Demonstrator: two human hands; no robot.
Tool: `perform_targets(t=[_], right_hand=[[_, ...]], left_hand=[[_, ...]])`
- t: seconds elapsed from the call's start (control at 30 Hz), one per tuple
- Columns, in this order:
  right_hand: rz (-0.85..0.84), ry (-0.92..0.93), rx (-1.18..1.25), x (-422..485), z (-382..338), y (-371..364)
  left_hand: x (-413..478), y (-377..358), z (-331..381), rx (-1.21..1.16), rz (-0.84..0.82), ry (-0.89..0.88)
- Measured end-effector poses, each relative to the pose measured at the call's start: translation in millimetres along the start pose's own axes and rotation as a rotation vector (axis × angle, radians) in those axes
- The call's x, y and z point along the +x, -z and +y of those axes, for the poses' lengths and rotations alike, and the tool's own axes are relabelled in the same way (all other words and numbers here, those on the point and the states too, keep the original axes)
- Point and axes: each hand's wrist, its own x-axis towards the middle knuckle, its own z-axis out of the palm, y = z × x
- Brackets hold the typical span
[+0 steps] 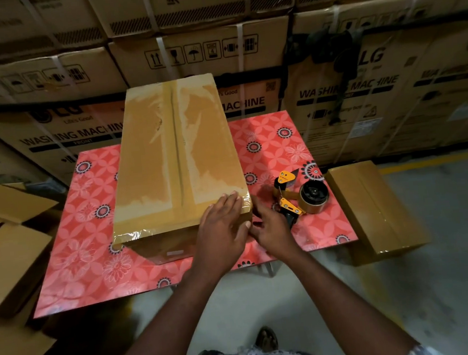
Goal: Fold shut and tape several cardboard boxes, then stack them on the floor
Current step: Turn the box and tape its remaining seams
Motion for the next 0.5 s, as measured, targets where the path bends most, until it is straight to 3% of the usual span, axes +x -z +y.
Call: perform_targets(t=[0.17,0.5], right_hand=[[-0.010,0.084,0.109,3,-36,34],[-0.047,0.452,-0.350,26,-25,29]], left_hand=[[14,21,-1,-0.057,0.064,0.025],[19,7,-28,0.140,0.213,-0.163]])
